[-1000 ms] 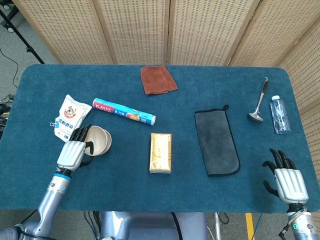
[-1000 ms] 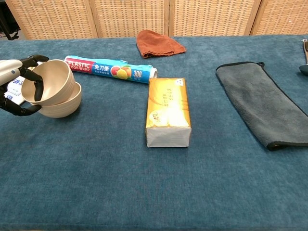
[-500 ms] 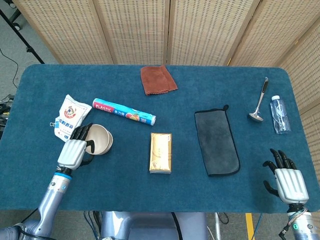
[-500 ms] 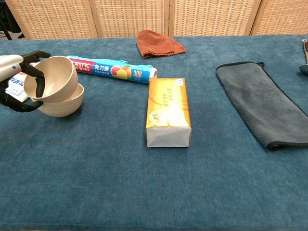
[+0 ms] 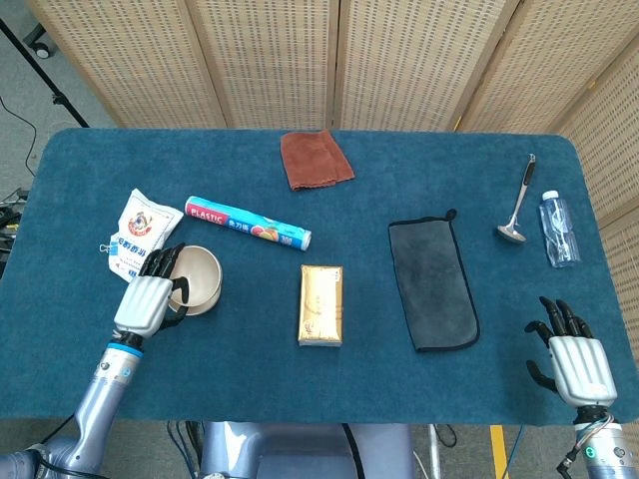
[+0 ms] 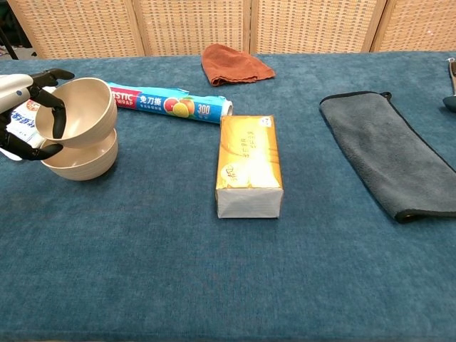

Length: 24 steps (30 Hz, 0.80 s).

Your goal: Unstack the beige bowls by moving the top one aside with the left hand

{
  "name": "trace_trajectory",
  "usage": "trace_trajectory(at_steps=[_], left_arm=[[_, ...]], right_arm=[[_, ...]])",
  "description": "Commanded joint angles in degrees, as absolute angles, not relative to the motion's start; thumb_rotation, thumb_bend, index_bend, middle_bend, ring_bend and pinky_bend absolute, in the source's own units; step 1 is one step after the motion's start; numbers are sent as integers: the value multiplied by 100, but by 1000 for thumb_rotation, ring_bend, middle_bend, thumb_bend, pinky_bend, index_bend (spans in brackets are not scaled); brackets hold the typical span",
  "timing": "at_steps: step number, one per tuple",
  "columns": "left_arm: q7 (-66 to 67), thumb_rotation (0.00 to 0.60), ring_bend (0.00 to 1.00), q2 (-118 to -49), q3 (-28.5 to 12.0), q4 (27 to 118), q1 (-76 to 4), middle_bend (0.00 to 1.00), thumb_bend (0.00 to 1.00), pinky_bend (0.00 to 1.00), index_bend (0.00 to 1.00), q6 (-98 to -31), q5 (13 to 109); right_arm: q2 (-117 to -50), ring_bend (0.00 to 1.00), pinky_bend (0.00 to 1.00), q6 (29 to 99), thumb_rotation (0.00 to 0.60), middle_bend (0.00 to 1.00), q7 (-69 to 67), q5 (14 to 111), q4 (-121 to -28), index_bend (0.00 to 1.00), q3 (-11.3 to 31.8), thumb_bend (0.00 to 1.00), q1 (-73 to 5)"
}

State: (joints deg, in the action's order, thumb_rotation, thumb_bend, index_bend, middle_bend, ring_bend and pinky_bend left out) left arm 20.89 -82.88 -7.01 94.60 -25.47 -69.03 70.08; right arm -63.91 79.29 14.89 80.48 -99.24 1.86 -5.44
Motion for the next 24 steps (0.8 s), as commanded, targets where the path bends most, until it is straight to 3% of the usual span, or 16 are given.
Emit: trace_trajectory(at_steps=[1, 17, 24], left_arm=[[2121, 600, 0, -8226, -697, 9552, -2548, 0, 355, 0, 656, -6866, 6943], [2314, 600, 0, -7362, -828, 10498, -2606, 0, 357, 0, 678, -6732, 6548], [2202, 600, 0, -6865, -631, 11045, -2392, 0, 356, 0, 681, -6867, 6613]], right_arm=[[-6388, 21, 169, 7929, 600, 65, 1493, 8042, -9923, 342, 187, 311, -543], [-6374, 21, 169, 7958, 600, 65, 1553, 8052, -9958, 342, 178, 311, -529], [-6325, 21, 169, 8087, 600, 65, 1655, 8161, -10079, 342, 141, 312, -473]])
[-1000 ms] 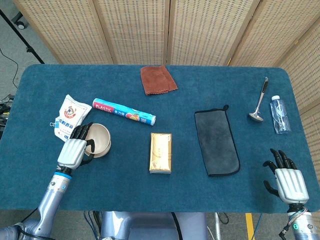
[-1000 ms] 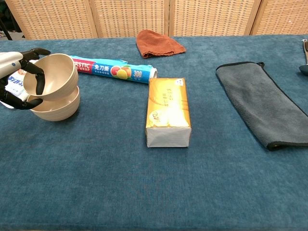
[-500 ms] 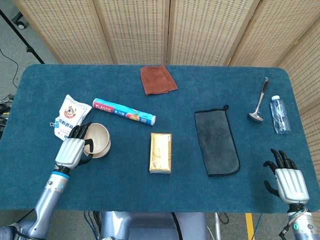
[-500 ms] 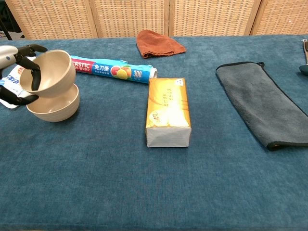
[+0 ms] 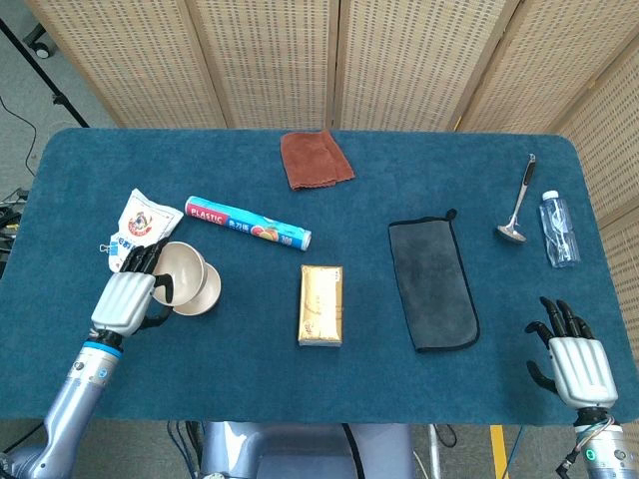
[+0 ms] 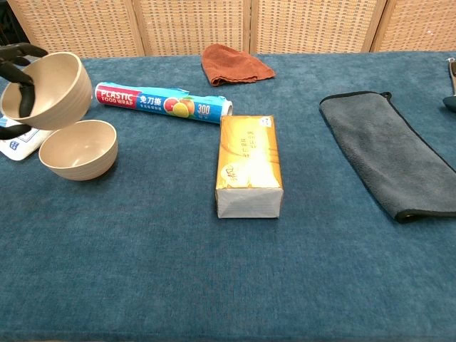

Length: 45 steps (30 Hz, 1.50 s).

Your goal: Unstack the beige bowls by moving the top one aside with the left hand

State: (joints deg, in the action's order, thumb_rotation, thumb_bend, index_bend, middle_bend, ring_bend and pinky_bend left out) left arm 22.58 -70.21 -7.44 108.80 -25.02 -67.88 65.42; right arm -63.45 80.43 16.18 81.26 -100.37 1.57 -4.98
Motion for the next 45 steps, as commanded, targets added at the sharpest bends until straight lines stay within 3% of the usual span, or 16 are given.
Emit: trace_trajectory(at_steps=[1, 13, 26, 45], left_arm=[[2190, 600, 0, -6812, -589, 11097, -2358, 0, 356, 0, 681, -6888, 6647], [1906, 600, 0, -6285, -182, 11401, -1943, 0, 357, 0, 683, -7244, 7262], [1576, 600, 0, -5872, 121, 11162, -1532, 0, 356, 0, 683, -7454, 7549], [1338, 600, 0, -6339, 337, 10101, -1300, 0, 357, 0, 683, -7074, 7420]], right_arm=[[-6311, 21, 169, 8116, 600, 65, 1676, 8182, -10108, 342, 129, 312, -456], [-6121, 21, 169, 8493, 600, 65, 1935, 8397, -10537, 342, 29, 312, -230], [-6068, 21, 169, 8521, 600, 65, 1969, 8458, -10635, 342, 23, 311, -182], [-6034, 21, 169, 8537, 600, 65, 1940, 8426, -10640, 342, 85, 311, -155]])
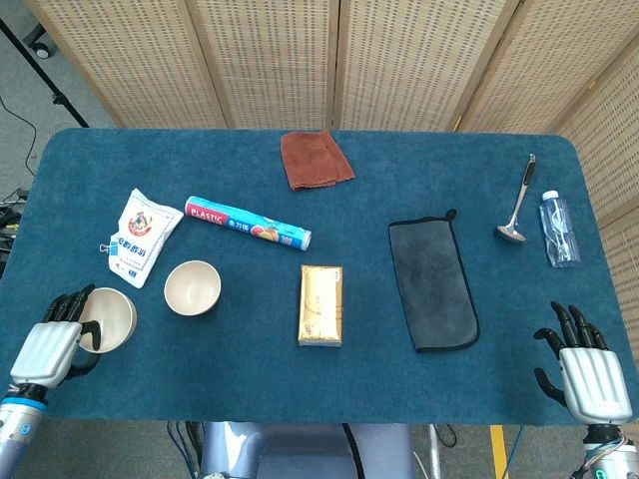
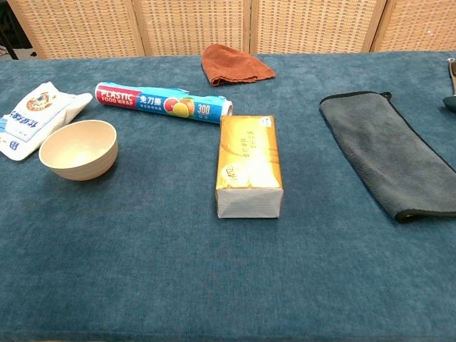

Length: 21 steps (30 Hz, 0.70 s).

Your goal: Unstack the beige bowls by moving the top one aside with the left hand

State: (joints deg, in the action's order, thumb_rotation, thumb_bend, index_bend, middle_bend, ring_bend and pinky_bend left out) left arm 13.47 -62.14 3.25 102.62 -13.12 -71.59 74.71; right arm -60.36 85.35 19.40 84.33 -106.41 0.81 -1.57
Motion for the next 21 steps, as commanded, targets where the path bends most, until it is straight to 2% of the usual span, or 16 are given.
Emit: trace_trajectory(at_steps=[1, 21], left_arm=[[1324, 600, 0, -6381, 337, 10038, -1297, 0, 357, 0, 683, -7047, 7404], [1428, 600, 0, -6897, 332, 9138, -1283, 0, 341, 0, 682, -6627, 7112]], right_arm=[[-6032, 21, 169, 8537, 600, 65, 1935, 8423, -10638, 342, 89, 311, -154], [-6044, 21, 169, 8546, 600, 65, 1900, 8407, -10610, 342, 134, 312, -147]])
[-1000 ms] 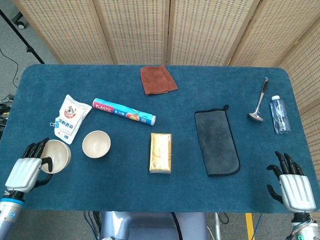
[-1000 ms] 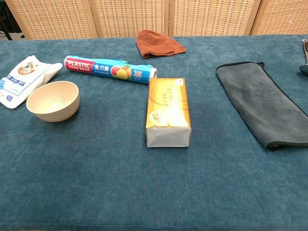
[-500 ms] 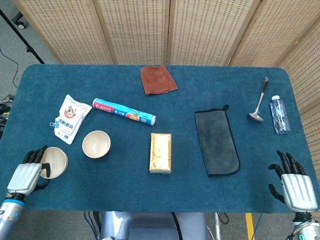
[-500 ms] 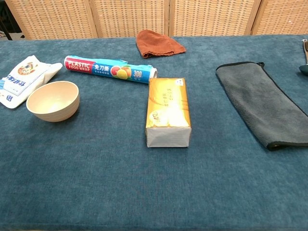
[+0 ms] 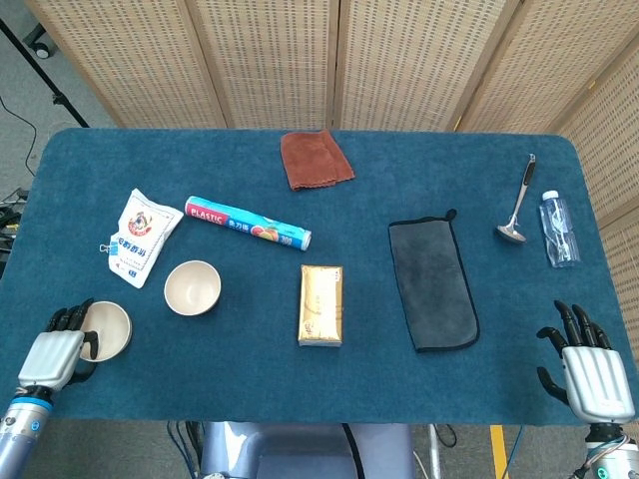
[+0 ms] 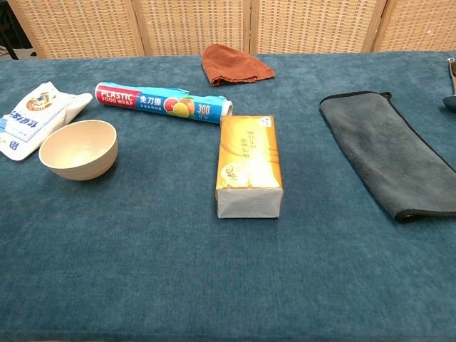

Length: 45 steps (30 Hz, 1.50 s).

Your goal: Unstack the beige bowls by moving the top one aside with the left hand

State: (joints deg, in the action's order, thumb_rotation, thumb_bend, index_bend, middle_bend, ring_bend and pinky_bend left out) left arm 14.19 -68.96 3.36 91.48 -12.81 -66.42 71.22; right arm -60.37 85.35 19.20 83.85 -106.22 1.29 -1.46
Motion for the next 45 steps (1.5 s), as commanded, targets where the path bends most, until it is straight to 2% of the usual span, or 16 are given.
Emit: trace_trajectory(at_steps=[1, 9, 19, 29, 37, 42, 45], left_arm=[[1433, 600, 0, -6895, 330, 9134, -1282, 0, 336, 0, 671, -6625, 7114], [1483, 600, 0, -6778, 294, 9213, -1331, 0, 310, 0, 459, -6566, 7148], [1507, 600, 0, -6589, 185, 9480, -1366, 0, 298, 0, 258, -6670, 7207], [1348, 600, 0, -6217, -75, 10054, -1410, 0, 298, 0, 237, -7130, 7616], [1304, 600, 0, -6127, -115, 10273, -1400, 0, 297, 0, 237, -7279, 7789], [1032, 600, 0, -6219, -246, 10196, -1303, 0, 297, 0, 237, -7708, 8034], [791, 600, 0, -6333, -305, 10098, -1136, 0, 298, 0, 237, -8210, 8312]], right_arm=[[-6050, 21, 169, 8551, 600, 65, 1896, 8411, -10602, 342, 136, 312, -146], [-6067, 21, 169, 8560, 600, 65, 1891, 8413, -10583, 342, 148, 311, -140], [-6063, 21, 169, 8553, 600, 65, 1890, 8399, -10588, 342, 152, 311, -134], [-6077, 21, 169, 8517, 600, 65, 1924, 8390, -10592, 342, 144, 311, -140], [-6098, 21, 169, 8503, 600, 65, 1967, 8402, -10595, 342, 132, 311, -143], [-6092, 21, 169, 8521, 600, 65, 1952, 8421, -10597, 342, 136, 311, -138], [-6090, 21, 169, 8519, 600, 65, 1937, 8450, -10605, 342, 130, 311, -142]])
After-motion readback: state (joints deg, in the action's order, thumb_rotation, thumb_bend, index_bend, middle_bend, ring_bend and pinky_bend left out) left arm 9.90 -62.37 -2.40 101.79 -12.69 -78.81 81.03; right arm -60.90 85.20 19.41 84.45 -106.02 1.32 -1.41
